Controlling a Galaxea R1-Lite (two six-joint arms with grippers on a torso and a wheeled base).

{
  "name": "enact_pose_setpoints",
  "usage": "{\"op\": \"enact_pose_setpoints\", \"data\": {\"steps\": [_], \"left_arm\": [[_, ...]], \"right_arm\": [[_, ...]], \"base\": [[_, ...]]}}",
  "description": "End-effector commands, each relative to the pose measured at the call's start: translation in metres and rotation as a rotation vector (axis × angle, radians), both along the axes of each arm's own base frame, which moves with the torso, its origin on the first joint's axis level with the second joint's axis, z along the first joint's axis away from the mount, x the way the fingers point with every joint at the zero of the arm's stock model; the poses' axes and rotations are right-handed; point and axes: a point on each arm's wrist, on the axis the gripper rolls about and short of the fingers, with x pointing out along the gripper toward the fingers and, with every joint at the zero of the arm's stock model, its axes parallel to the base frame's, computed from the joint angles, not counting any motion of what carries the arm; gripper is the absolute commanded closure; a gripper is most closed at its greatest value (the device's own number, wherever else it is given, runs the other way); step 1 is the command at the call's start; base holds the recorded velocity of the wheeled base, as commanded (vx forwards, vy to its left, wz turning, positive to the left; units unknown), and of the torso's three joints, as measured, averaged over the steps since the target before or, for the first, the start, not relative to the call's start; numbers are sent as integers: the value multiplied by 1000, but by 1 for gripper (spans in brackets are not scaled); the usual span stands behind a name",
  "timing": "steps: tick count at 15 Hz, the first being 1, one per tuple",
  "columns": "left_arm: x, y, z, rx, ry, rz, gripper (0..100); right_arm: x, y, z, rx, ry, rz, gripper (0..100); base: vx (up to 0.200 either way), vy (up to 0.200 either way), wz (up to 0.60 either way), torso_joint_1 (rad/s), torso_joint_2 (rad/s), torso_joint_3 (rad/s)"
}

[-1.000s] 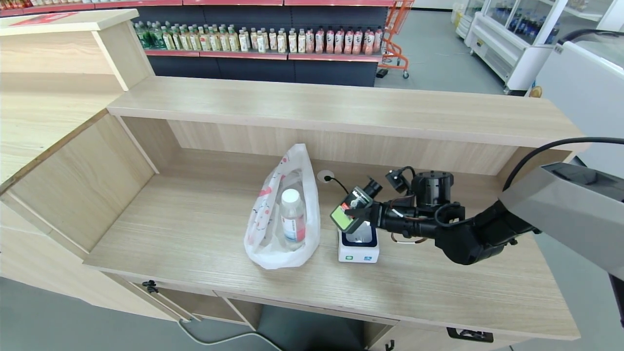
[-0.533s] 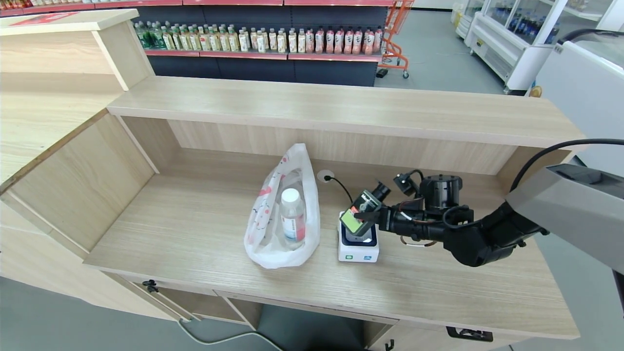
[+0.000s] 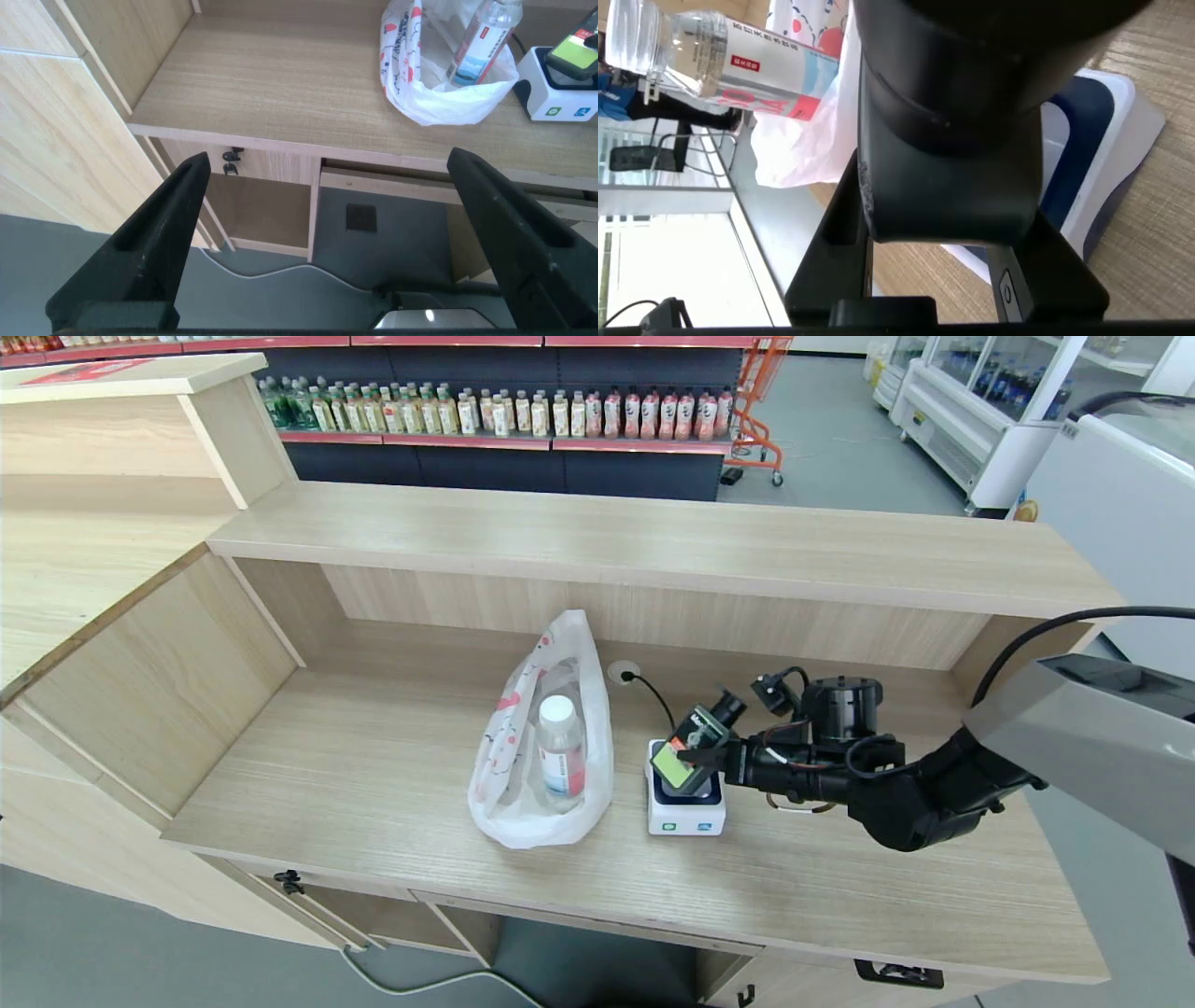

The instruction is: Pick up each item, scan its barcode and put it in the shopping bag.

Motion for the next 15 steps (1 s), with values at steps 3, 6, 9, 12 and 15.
{"op": "enact_pose_setpoints", "data": {"steps": [3, 6, 9, 12, 15], "left_arm": [[0, 0, 0, 0, -1, 0, 0], [0, 0, 0, 0, -1, 0, 0], [0, 0, 0, 0, -1, 0, 0], [0, 0, 0, 0, -1, 0, 0], [0, 0, 0, 0, -1, 0, 0]], "right_arm": [[2, 1, -11, -10, 22, -2, 100], [2, 1, -12, -13, 20, -10, 100], [2, 0, 10, -2, -39, -35, 100], [-15, -22, 76, 5, -211, -73, 100], [-40, -45, 125, -104, -463, -78, 100]], "base": [[0, 0, 0, 0, 0, 0], [0, 0, 0, 0, 0, 0], [0, 0, 0, 0, 0, 0], [0, 0, 0, 0, 0, 0], [0, 0, 0, 0, 0, 0]]}}
